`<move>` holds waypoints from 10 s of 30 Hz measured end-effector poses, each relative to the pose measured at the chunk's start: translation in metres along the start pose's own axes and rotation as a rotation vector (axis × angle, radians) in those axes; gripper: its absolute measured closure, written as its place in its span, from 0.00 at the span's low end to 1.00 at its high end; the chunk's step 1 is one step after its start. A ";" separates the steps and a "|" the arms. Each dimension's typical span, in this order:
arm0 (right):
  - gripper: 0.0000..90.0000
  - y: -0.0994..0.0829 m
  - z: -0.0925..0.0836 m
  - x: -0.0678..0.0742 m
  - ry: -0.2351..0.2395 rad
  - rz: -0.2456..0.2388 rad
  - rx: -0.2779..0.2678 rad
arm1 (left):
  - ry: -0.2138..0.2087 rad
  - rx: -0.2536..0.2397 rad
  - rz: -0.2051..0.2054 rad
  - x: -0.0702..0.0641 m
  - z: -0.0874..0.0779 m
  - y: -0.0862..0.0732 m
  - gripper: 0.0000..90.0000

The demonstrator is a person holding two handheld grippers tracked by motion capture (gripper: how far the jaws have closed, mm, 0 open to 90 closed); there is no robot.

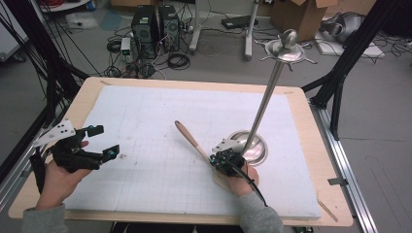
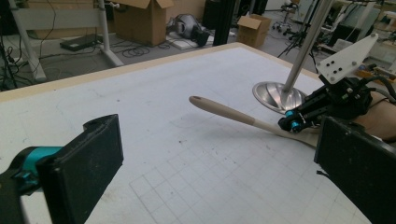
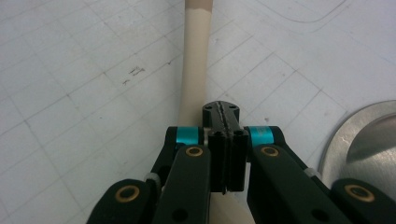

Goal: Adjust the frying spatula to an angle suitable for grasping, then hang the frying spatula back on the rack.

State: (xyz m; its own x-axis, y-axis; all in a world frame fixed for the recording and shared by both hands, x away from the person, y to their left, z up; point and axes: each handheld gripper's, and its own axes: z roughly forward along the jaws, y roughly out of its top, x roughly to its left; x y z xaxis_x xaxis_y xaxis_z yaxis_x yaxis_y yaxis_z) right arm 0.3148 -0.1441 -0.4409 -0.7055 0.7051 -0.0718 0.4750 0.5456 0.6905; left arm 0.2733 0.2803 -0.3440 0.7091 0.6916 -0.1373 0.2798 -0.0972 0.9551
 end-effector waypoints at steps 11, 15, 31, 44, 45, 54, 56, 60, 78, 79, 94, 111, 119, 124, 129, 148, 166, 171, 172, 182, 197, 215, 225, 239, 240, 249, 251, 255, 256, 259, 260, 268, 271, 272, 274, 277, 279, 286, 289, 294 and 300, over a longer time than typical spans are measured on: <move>1.00 0.003 -0.002 0.002 0.000 -0.003 0.028 | 0.004 -0.001 -0.003 0.002 -0.002 -0.001 0.02; 1.00 0.004 -0.003 0.002 -0.001 -0.009 0.037 | 0.003 0.001 -0.001 0.002 -0.001 0.000 0.02; 1.00 0.013 -0.015 -0.001 0.036 0.004 0.000 | 0.008 -0.004 -0.002 0.003 -0.003 0.000 0.02; 0.77 0.015 -0.039 -0.007 0.117 0.058 -0.188 | 0.007 -0.014 -0.002 0.002 -0.005 0.002 0.02; 0.73 0.016 -0.040 -0.007 0.124 0.068 -0.199 | 0.007 -0.014 -0.003 0.003 -0.005 0.002 0.02; 0.24 0.019 -0.041 -0.017 0.174 0.153 -0.223 | 0.011 -0.003 -0.009 0.004 -0.002 0.000 0.02; 0.17 0.021 -0.039 -0.017 0.177 0.155 -0.227 | 0.015 -0.001 -0.007 0.003 -0.003 -0.001 0.02; 0.12 0.024 -0.037 -0.015 0.198 0.125 -0.231 | 0.022 -0.007 -0.006 0.002 -0.008 -0.001 0.02; 0.12 0.033 -0.016 -0.020 0.226 0.127 -0.165 | 0.062 -0.010 -0.019 0.001 -0.025 -0.008 0.02; 0.12 0.033 -0.016 -0.020 0.227 0.131 -0.163 | 0.061 -0.010 -0.018 0.001 -0.025 -0.008 0.02; 0.12 0.032 0.005 -0.029 0.213 0.166 -0.109 | 0.064 0.000 -0.028 0.003 -0.024 -0.012 0.02; 0.17 0.035 0.027 -0.025 0.201 0.156 -0.012 | 0.072 -0.004 -0.030 0.004 -0.027 -0.012 0.02; 0.26 0.036 0.028 -0.023 0.159 0.139 -0.004 | 0.069 -0.006 -0.026 0.004 -0.026 -0.011 0.02; 0.29 0.036 0.029 -0.018 0.130 0.118 0.006 | 0.071 -0.004 -0.031 0.005 -0.026 -0.012 0.02; 0.30 0.037 0.031 -0.011 0.090 0.077 0.010 | 0.074 -0.003 -0.032 0.005 -0.025 -0.013 0.02; 0.52 0.028 0.029 -0.001 0.034 0.112 -0.026 | 0.074 -0.002 -0.037 0.007 -0.025 -0.014 0.02; 0.71 0.021 0.026 0.005 0.003 0.100 -0.055 | 0.077 0.001 -0.038 0.007 -0.025 -0.015 0.02; 0.76 0.020 0.026 0.007 0.002 0.090 -0.059 | 0.076 0.001 -0.038 0.007 -0.026 -0.015 0.02; 0.76 0.020 0.026 0.007 0.004 0.089 -0.058 | 0.077 0.001 -0.038 0.007 -0.026 -0.015 0.02; 0.82 0.019 0.025 0.004 0.030 0.119 -0.063 | 0.077 0.000 -0.041 0.007 -0.026 -0.015 0.02; 0.87 0.020 0.024 0.002 0.090 0.124 -0.053 | 0.078 0.001 -0.042 0.008 -0.026 -0.015 0.02; 0.87 0.023 0.010 0.001 0.126 0.108 -0.087 | 0.075 -0.004 -0.039 0.008 -0.026 -0.014 0.02; 0.87 0.025 -0.014 -0.002 0.168 0.087 -0.129 | 0.067 -0.006 -0.035 0.009 -0.023 -0.012 0.02; 0.87 0.018 -0.056 -0.009 0.213 0.048 -0.180 | 0.046 -0.020 -0.019 0.008 -0.018 -0.008 0.02; 0.87 0.017 -0.059 -0.010 0.217 0.043 -0.185 | 0.042 -0.021 -0.014 0.008 -0.018 -0.007 0.02; 0.87 0.008 -0.083 -0.023 0.256 0.034 -0.237 | 0.026 -0.039 0.010 0.006 -0.017 -0.003 0.02; 0.87 0.007 -0.090 -0.026 0.266 0.028 -0.256 | 0.025 -0.042 0.009 0.006 -0.017 -0.002 0.02; 0.87 0.004 -0.107 -0.033 0.291 0.022 -0.292 | 0.022 -0.038 0.010 0.006 -0.016 -0.002 0.02; 0.87 0.004 -0.110 -0.034 0.292 0.020 -0.299 | 0.023 -0.037 0.009 0.006 -0.016 -0.002 0.02; 0.87 0.005 -0.122 -0.037 0.295 -0.011 -0.301 | 0.022 -0.036 0.008 0.006 -0.015 -0.002 0.02; 0.87 0.005 -0.125 -0.037 0.294 -0.019 -0.297 | 0.022 -0.035 0.007 0.006 -0.015 -0.002 0.02; 0.87 0.003 -0.151 -0.046 0.306 -0.045 -0.327 | 0.024 -0.028 0.003 0.006 -0.013 -0.003 0.02; 0.87 0.000 -0.160 -0.052 0.307 -0.054 -0.346 | 0.023 -0.026 0.000 0.006 -0.013 -0.003 0.02; 0.87 -0.001 -0.162 -0.054 0.311 -0.051 -0.346 | 0.024 -0.026 0.001 0.006 -0.013 -0.003 0.02; 0.87 -0.004 -0.168 -0.058 0.314 -0.054 -0.355 | 0.025 -0.029 0.001 0.007 -0.013 -0.003 0.02; 0.87 -0.008 -0.174 -0.064 0.323 -0.059 -0.362 | 0.027 -0.029 -0.004 0.007 -0.013 -0.004 0.02; 0.87 -0.012 -0.178 -0.068 0.330 -0.064 -0.361 | 0.026 -0.027 -0.004 0.008 -0.013 -0.004 0.02; 0.87 -0.024 -0.193 -0.082 0.342 -0.040 -0.388 | 0.028 -0.030 -0.006 0.008 -0.013 -0.004 0.02; 0.87 -0.029 -0.201 -0.088 0.346 -0.032 -0.401 | 0.028 -0.025 -0.007 0.008 -0.013 -0.004 0.02; 0.87 -0.038 -0.214 -0.096 0.343 -0.025 -0.428 | 0.030 -0.028 -0.009 0.008 -0.013 -0.004 0.02; 0.87 -0.047 -0.227 -0.101 0.319 -0.034 -0.404 | 0.029 -0.026 -0.006 0.007 -0.011 -0.003 0.02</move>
State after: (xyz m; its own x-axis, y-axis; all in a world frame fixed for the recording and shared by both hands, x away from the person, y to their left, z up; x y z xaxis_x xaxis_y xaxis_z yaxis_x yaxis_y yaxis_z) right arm 0.2445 -0.3439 -0.3021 -0.8720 0.4827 0.0809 0.2528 0.3027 0.9190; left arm 0.2701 0.2933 -0.3453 0.6884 0.7126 -0.1353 0.2668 -0.0753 0.9608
